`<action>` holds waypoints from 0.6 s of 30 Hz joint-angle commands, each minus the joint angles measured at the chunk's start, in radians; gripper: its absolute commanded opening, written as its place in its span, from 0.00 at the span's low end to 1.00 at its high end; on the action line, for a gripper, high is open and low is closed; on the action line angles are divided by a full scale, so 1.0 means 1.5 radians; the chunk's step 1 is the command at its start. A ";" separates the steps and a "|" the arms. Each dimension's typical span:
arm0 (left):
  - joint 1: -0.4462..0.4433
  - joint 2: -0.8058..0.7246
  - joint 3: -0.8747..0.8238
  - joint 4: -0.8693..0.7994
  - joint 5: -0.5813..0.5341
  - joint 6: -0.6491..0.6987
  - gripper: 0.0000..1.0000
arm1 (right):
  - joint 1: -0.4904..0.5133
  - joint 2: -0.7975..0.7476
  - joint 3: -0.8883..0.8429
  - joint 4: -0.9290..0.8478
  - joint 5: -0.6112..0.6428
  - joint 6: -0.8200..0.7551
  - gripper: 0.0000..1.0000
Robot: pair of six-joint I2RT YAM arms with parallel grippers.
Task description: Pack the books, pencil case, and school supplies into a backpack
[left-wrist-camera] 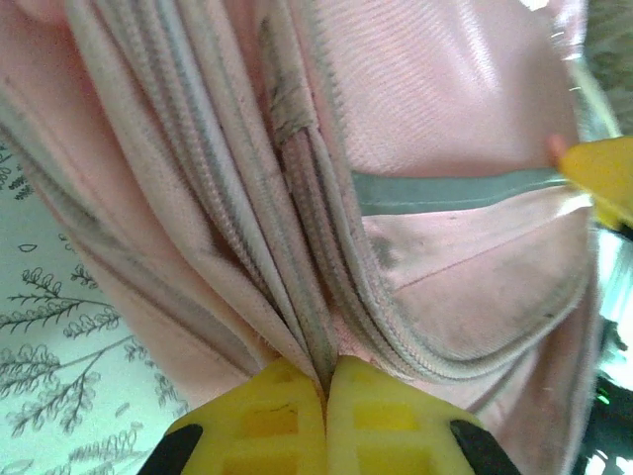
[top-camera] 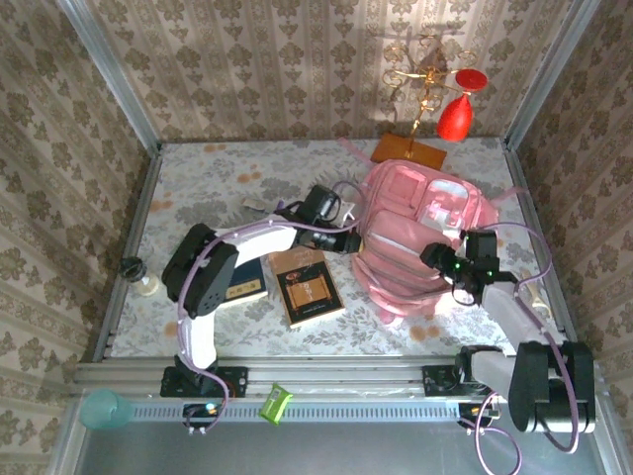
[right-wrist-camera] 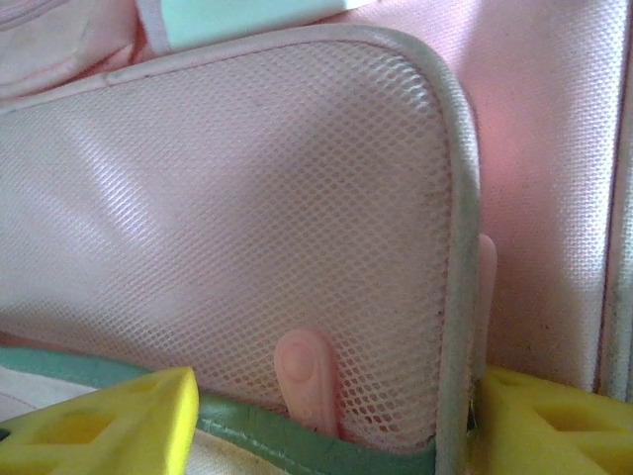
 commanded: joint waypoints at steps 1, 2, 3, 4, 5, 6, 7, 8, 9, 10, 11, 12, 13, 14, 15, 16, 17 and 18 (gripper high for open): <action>0.040 -0.056 0.053 -0.042 0.150 0.106 0.00 | 0.053 -0.070 -0.031 0.112 -0.102 0.061 0.68; 0.057 -0.051 0.069 -0.071 0.162 0.129 0.00 | 0.079 -0.091 -0.038 0.138 -0.088 0.069 0.68; 0.074 -0.041 0.087 -0.097 0.174 0.153 0.00 | 0.107 -0.107 -0.042 0.159 -0.070 0.072 0.68; 0.087 -0.033 0.104 -0.116 0.179 0.167 0.00 | 0.130 -0.117 -0.042 0.175 -0.052 0.072 0.69; 0.099 -0.024 0.127 -0.140 0.182 0.183 0.00 | 0.151 -0.126 -0.042 0.190 -0.028 0.073 0.68; 0.109 -0.014 0.145 -0.159 0.187 0.198 0.00 | 0.168 -0.130 -0.040 0.200 -0.011 0.073 0.67; 0.114 -0.007 0.165 -0.175 0.190 0.207 0.00 | 0.175 -0.130 -0.037 0.209 0.002 0.074 0.66; 0.119 0.000 0.189 -0.197 0.189 0.219 0.00 | 0.178 -0.127 -0.035 0.222 0.004 0.074 0.66; 0.122 0.003 0.208 -0.212 0.192 0.229 0.00 | 0.181 -0.122 -0.032 0.229 0.003 0.074 0.66; 0.124 0.005 0.226 -0.229 0.193 0.240 0.00 | 0.182 -0.119 -0.027 0.233 0.000 0.072 0.66; 0.124 0.006 0.245 -0.251 0.193 0.259 0.00 | 0.184 -0.114 -0.021 0.226 -0.005 0.063 0.66; 0.126 0.007 0.261 -0.275 0.194 0.282 0.00 | 0.183 -0.113 -0.008 0.201 -0.007 0.045 0.66; 0.130 0.010 0.275 -0.294 0.193 0.300 0.00 | 0.184 -0.115 0.006 0.168 0.000 0.026 0.66; 0.138 0.016 0.293 -0.320 0.193 0.323 0.00 | 0.184 -0.119 0.019 0.122 0.021 0.005 0.66; 0.148 0.024 0.310 -0.350 0.196 0.352 0.00 | 0.184 -0.123 0.035 0.068 0.071 -0.011 0.67; 0.159 0.034 0.325 -0.375 0.198 0.376 0.00 | 0.184 -0.126 0.048 0.021 0.110 -0.023 0.69; 0.172 0.047 0.342 -0.405 0.192 0.406 0.00 | 0.184 -0.127 0.062 -0.028 0.152 -0.038 0.71; 0.183 0.059 0.358 -0.428 0.189 0.433 0.00 | 0.182 -0.126 0.074 -0.063 0.186 -0.054 0.71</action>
